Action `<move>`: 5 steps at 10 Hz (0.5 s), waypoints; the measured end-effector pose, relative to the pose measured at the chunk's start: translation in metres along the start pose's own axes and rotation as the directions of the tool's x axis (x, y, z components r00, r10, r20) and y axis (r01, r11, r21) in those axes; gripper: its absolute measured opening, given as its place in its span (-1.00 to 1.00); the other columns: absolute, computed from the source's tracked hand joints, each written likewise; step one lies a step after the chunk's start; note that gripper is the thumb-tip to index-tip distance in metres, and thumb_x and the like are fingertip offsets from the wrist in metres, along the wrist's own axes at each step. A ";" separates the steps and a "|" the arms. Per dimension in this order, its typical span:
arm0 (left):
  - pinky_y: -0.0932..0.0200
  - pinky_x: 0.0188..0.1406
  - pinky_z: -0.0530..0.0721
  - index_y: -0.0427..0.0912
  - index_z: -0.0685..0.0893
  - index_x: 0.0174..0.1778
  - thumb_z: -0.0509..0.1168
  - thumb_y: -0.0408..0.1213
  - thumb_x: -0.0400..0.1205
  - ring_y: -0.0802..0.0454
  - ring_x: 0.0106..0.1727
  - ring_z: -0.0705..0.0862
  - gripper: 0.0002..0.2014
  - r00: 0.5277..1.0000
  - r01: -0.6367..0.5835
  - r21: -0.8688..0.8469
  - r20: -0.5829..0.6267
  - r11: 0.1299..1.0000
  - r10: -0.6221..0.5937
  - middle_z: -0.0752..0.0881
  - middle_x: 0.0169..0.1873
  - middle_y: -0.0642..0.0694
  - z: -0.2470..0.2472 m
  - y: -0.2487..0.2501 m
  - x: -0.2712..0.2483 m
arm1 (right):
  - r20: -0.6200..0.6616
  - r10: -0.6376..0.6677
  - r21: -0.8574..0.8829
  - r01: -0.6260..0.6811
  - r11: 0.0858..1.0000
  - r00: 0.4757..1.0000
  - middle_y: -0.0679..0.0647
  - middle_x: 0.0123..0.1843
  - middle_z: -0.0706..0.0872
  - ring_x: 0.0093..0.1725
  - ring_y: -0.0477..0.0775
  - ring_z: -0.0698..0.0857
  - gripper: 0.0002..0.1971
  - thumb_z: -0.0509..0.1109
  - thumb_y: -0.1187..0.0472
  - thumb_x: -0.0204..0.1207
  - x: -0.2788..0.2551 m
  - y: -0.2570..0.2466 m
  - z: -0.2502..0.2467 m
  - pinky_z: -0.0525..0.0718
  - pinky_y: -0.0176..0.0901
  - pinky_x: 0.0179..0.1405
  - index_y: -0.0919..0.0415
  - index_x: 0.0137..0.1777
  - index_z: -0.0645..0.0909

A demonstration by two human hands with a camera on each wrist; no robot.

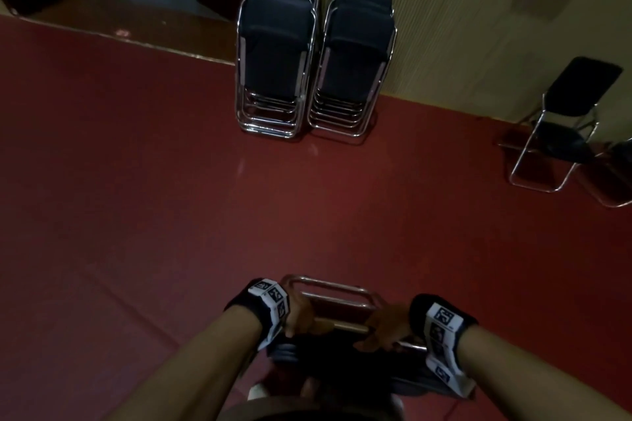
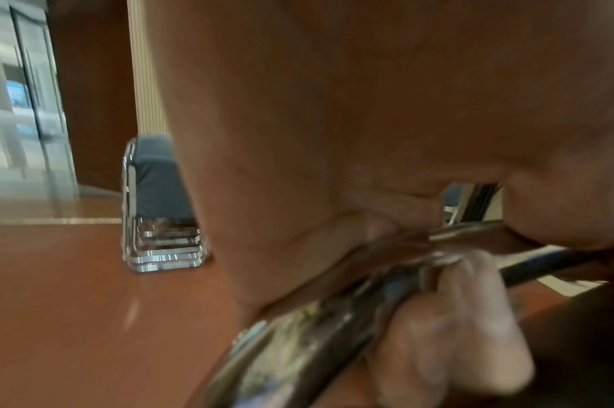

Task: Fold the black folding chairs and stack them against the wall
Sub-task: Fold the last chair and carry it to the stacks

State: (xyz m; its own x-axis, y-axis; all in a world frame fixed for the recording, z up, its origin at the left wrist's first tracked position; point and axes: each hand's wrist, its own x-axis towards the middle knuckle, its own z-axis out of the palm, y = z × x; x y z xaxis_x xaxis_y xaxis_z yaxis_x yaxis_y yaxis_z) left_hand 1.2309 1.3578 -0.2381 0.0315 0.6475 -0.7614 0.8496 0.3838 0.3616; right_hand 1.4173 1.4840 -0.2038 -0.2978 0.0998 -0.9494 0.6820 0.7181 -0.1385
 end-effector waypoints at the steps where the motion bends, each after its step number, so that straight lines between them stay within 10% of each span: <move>1: 0.13 0.13 0.55 -0.13 0.65 0.44 0.29 0.05 0.72 -0.13 0.41 0.65 -0.55 0.999 0.010 0.044 0.041 0.999 -0.012 0.67 0.40 -0.14 -0.059 -0.019 0.013 | -0.016 0.022 0.088 -0.020 0.996 1.000 0.01 -0.36 0.55 -0.39 -0.05 0.52 -0.52 0.30 -0.24 0.68 -0.003 -0.005 -0.060 0.48 -0.32 -0.36 0.12 -0.31 0.48; 2: 0.09 0.17 0.64 0.01 0.73 0.14 0.13 0.50 0.42 -0.07 0.19 0.73 -0.31 0.987 -0.004 0.090 0.162 0.996 -0.011 0.79 0.13 -0.07 -0.113 -0.026 0.031 | -0.002 0.024 0.037 -0.024 0.999 1.000 0.02 -0.34 0.54 -0.40 -0.06 0.46 -0.49 0.25 -0.25 0.70 0.020 0.002 -0.112 0.43 -0.37 -0.40 0.23 -0.17 0.55; 3: 0.17 -0.09 0.65 -0.04 0.69 -0.11 0.11 0.44 0.57 -0.01 -0.24 0.69 -0.41 0.973 0.036 0.053 0.226 0.998 -0.047 0.84 -0.16 -0.03 -0.158 -0.036 0.067 | 0.028 -0.008 0.036 0.007 0.999 1.000 0.13 -0.27 0.62 -0.34 0.02 0.53 -0.44 0.25 -0.32 0.66 0.064 0.016 -0.158 0.52 -0.22 -0.22 0.25 -0.05 0.63; 5: 0.01 0.06 0.69 -0.06 0.68 -0.11 0.27 0.47 0.48 -0.09 -0.17 0.64 -0.41 0.957 0.149 -0.094 0.264 0.984 -0.120 0.74 -0.18 -0.04 -0.258 -0.053 0.154 | 0.031 -0.020 0.020 0.019 1.000 0.999 0.11 -0.32 0.57 -0.40 0.02 0.50 -0.43 0.28 -0.28 0.66 0.125 0.060 -0.273 0.54 -0.28 -0.40 0.32 -0.01 0.62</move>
State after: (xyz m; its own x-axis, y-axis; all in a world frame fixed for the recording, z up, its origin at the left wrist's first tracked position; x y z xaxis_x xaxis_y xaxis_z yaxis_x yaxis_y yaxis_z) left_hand 1.0547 1.6070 -0.2355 0.0672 0.4003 -0.9139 0.7915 0.5363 0.2930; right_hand 1.2390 1.7272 -0.2536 -0.2903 0.0639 -0.9548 0.6891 0.7063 -0.1622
